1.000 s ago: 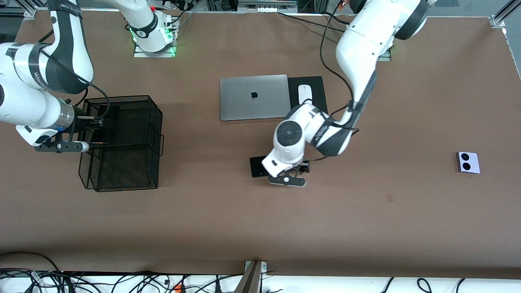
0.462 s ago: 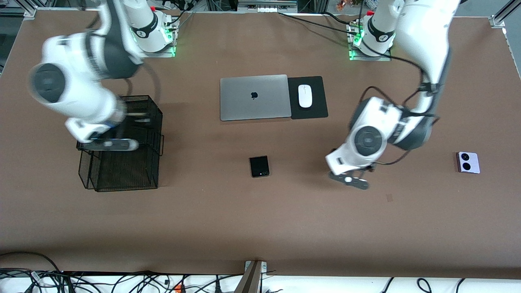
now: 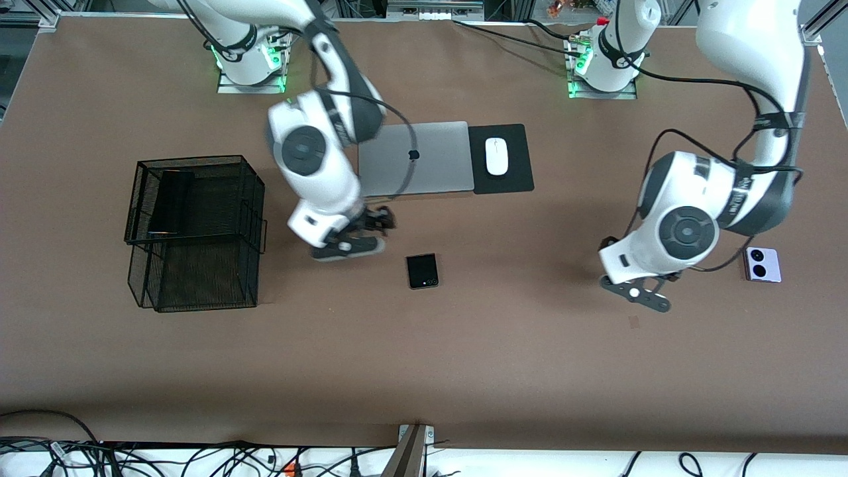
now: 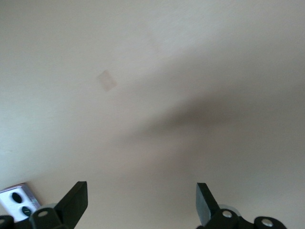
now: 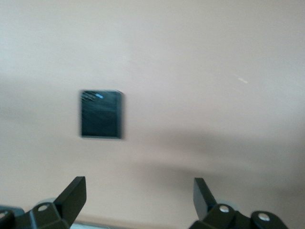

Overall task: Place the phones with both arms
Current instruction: 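Release the flip phone and withdraw the left gripper while the right gripper approaches, then grasp the flip phone with the right gripper while the left gripper reaches the white phone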

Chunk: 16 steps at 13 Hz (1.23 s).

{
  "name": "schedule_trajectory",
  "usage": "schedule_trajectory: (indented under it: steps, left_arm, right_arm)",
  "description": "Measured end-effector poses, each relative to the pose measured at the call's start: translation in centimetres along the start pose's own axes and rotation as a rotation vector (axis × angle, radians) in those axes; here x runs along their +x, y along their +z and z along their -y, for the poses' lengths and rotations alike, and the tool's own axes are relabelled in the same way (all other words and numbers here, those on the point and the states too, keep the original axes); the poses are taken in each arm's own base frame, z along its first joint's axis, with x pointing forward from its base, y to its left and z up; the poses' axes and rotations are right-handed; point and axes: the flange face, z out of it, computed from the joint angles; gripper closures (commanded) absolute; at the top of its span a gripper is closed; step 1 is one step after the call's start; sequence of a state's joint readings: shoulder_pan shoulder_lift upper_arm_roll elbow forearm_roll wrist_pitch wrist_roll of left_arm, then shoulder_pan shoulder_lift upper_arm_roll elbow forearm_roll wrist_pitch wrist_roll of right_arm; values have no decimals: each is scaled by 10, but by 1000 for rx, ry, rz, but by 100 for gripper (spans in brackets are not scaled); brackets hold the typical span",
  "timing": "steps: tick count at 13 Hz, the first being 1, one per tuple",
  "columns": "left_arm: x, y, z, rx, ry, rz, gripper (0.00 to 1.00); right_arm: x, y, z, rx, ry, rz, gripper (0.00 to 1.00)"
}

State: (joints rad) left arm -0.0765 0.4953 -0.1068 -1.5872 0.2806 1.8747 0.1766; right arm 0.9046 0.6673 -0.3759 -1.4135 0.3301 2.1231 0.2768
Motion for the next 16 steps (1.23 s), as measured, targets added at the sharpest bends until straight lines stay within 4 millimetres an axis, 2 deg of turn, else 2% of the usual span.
schedule_trajectory:
  steps: [2, 5, 6, 8, 10, 13, 16]
  left_arm:
    - [-19, 0, 45, 19, 32, 6, 0]
    - [-59, 6, 124, 5, 34, -1, 0]
    - [-79, 13, 160, 0, 23, -14, 0]
    - [-101, 24, 200, 8, -28, -51, 0]
    - [-131, 45, 243, 5, -94, -71, 0]
    - [-161, 78, 284, -7, -175, -97, 0]
    - [-175, 110, 302, -76, -252, -127, 0]
  right_arm:
    - [13, 34, 33, 29, -17, -9, 1]
    - [18, 78, 44, 23, -28, -18, 1]
    - [17, 97, 49, 23, -36, -36, 1]
    - [14, 112, 57, 35, -46, -59, 1]
    - [11, 124, 59, 33, -51, -60, 1]
    - [9, 136, 60, 27, -55, -62, 1]
    - [8, 145, 61, 28, -58, -84, 1]
